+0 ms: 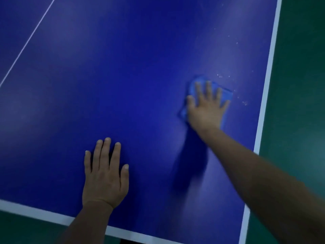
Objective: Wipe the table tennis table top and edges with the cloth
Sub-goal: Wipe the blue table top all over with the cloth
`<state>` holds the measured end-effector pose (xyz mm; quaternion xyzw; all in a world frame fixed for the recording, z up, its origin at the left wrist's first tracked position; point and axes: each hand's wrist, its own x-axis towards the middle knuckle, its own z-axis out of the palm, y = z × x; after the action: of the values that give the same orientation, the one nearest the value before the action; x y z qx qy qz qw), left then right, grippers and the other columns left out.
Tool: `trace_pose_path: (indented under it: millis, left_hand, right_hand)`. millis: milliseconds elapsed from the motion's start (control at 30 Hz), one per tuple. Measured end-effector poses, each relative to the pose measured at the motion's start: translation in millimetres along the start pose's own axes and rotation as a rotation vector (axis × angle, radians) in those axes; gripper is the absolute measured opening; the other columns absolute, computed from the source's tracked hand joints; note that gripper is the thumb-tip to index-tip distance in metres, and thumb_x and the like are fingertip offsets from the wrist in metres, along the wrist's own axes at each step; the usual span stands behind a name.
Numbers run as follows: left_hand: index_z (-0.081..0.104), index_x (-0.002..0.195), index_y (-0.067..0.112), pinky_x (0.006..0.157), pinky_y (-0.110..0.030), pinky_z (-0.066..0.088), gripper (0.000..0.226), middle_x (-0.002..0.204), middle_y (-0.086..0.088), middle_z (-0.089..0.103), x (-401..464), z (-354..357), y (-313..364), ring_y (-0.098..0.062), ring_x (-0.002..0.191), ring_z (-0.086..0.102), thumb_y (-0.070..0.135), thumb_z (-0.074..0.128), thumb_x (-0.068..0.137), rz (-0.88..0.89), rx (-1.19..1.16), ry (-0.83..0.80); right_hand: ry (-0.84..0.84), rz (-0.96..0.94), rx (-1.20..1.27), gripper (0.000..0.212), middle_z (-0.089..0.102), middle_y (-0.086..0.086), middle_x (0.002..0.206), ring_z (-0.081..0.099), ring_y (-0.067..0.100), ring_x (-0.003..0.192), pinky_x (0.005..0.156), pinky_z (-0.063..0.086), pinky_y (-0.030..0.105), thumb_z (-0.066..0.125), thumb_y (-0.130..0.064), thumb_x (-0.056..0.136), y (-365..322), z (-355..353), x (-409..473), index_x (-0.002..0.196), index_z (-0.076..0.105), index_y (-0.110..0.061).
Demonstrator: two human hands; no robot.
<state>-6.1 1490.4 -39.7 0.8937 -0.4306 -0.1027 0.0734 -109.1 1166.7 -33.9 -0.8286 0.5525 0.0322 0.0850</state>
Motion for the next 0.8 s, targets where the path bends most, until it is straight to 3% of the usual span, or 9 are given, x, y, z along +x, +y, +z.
trace_pose_path:
  millis: [67, 133, 267, 333, 467, 533, 633, 733, 800]
  left_hand:
    - [0.033, 0.154, 0.007, 0.123, -0.057, 0.005, 0.066, 0.163, -0.018, 0.023, -0.3, 0.4, 0.4, -0.034, 0.154, 0.015, 0.042, 0.028, 0.099, 0.005, 0.014, -0.012]
    - [0.032, 0.154, 0.007, 0.123, -0.058, 0.006, 0.066, 0.163, -0.018, 0.023, 0.0, 1.2, -0.7, -0.034, 0.154, 0.015, 0.043, 0.028, 0.098, 0.006, 0.026, -0.019]
    - [0.032, 0.154, 0.007, 0.123, -0.057, 0.005, 0.067, 0.164, -0.018, 0.023, 2.0, -0.6, 0.3, -0.033, 0.154, 0.015, 0.043, 0.028, 0.098, 0.0, 0.039, -0.022]
    - [0.034, 0.154, 0.008, 0.124, -0.056, 0.004, 0.067, 0.163, -0.018, 0.023, 2.1, -1.9, 0.9, -0.033, 0.154, 0.014, 0.043, 0.028, 0.098, -0.004, 0.04, -0.018]
    - [0.037, 0.153, 0.008, 0.124, -0.055, 0.006, 0.067, 0.164, -0.016, 0.024, 1.0, -4.7, 2.5, -0.032, 0.154, 0.014, 0.044, 0.026, 0.098, -0.015, 0.031, -0.011]
    - [0.037, 0.153, 0.008, 0.124, -0.056, 0.007, 0.067, 0.163, -0.016, 0.024, 1.5, -4.3, 2.5, -0.032, 0.154, 0.015, 0.044, 0.026, 0.098, -0.017, 0.021, -0.001]
    - [0.039, 0.152, 0.006, 0.125, -0.054, 0.007, 0.068, 0.162, -0.018, 0.027, 1.4, -3.3, 4.6, -0.033, 0.153, 0.017, 0.044, 0.027, 0.097, -0.026, 0.016, 0.021]
    - [0.041, 0.151, 0.004, 0.123, -0.054, 0.008, 0.069, 0.161, -0.019, 0.03, -1.2, -4.2, 8.8, -0.035, 0.152, 0.02, 0.043, 0.027, 0.097, -0.038, 0.045, 0.029]
    - [0.041, 0.151, 0.004, 0.122, -0.055, 0.009, 0.07, 0.161, -0.019, 0.03, -0.7, -5.7, 14.4, -0.035, 0.151, 0.02, 0.044, 0.025, 0.096, -0.077, 0.081, 0.023]
  right_hand:
    - [-0.025, 0.228, 0.042, 0.062, 0.005, -0.007, 0.17, -0.001, 0.031, 0.155, 0.119, -0.001, 0.066, 0.026, -0.058, 0.102, 52.0, -13.6, 18.7, 0.16, 0.014, -0.041]
    - [-0.03, 0.323, 0.066, 0.064, 0.001, -0.006, 0.17, -0.005, 0.031, 0.155, 0.119, -0.003, 0.066, 0.019, -0.061, 0.101, 74.1, -20.3, 23.1, 0.16, 0.01, -0.039]
    - [-0.018, 0.25, 0.046, 0.061, 0.0, -0.003, 0.17, -0.005, 0.034, 0.155, 0.118, -0.001, 0.068, 0.017, -0.056, 0.105, 38.7, -12.3, 7.8, 0.161, 0.008, -0.036]
    - [-0.04, -0.032, -0.06, 0.059, 0.004, -0.002, 0.17, 0.0, 0.037, 0.155, 0.118, 0.002, 0.069, 0.019, -0.053, 0.104, 6.5, -0.8, -23.0, 0.16, 0.012, -0.035]
    - [-0.101, -0.887, -0.131, 0.058, 0.029, 0.001, 0.164, 0.019, 0.04, 0.152, 0.116, 0.013, 0.071, 0.028, -0.055, 0.102, -14.6, 15.6, -99.0, 0.155, 0.036, -0.033]
    - [-0.109, -1.075, -0.164, 0.055, 0.033, -0.001, 0.163, 0.023, 0.036, 0.152, 0.118, 0.013, 0.067, 0.031, -0.056, 0.103, 14.6, 12.9, -85.8, 0.153, 0.039, -0.035]
    - [-0.053, -0.838, -0.167, 0.058, 0.035, 0.001, 0.162, 0.027, 0.038, 0.15, 0.112, 0.021, 0.072, 0.031, -0.057, 0.101, 67.7, 0.1, -28.8, 0.153, 0.04, -0.033]
    - [-0.094, -0.4, -0.13, 0.061, 0.01, -0.006, 0.169, 0.004, 0.031, 0.156, 0.118, 0.005, 0.069, 0.02, -0.06, 0.102, 118.6, -23.7, 28.5, 0.159, 0.019, -0.039]
    - [-0.114, -0.203, -0.077, 0.06, -0.001, -0.009, 0.17, -0.006, 0.028, 0.156, 0.119, -0.002, 0.066, 0.018, -0.059, 0.104, 131.6, -34.1, 41.8, 0.16, 0.009, -0.04]
